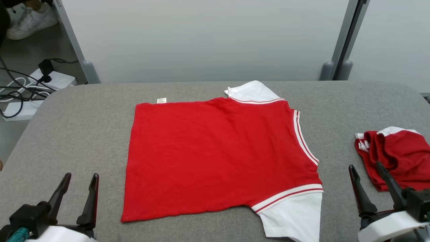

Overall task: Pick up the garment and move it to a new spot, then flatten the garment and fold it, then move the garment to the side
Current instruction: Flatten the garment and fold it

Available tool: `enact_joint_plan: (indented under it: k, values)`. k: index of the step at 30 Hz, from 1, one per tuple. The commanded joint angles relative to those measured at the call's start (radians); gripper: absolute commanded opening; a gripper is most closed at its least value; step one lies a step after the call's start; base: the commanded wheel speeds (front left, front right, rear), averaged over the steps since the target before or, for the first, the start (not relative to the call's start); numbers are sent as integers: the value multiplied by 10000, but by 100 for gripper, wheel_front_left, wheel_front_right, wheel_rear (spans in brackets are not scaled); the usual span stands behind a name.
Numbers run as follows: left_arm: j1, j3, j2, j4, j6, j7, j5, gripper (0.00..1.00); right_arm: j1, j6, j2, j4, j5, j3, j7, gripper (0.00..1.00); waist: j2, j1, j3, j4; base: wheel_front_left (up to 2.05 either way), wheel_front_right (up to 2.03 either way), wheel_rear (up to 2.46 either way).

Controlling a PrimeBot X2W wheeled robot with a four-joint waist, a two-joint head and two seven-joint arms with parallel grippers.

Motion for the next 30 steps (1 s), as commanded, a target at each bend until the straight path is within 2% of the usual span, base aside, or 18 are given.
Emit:
enact_joint_plan:
  k: [1,6,17,30]
  values:
    - [-338,490,343,36,-280,-100,134,100,-86,14,-134,-144,-159,105,-183,100,0,0,-64,36,0,0,0]
    - [-199,734,182,547,-849,-101,351,100,265,14,79,-198,-597,67,-229,100,0,0,-195,2,0,0,0]
    - [226,1411,-458,616,-1255,-102,694,100,1069,14,713,-905,-877,-244,-218,100,0,0,-270,17,0,0,0]
    - [181,1763,-725,855,-1521,-102,879,100,1117,14,865,-1157,-946,-383,-43,100,0,0,-242,29,0,0,0]
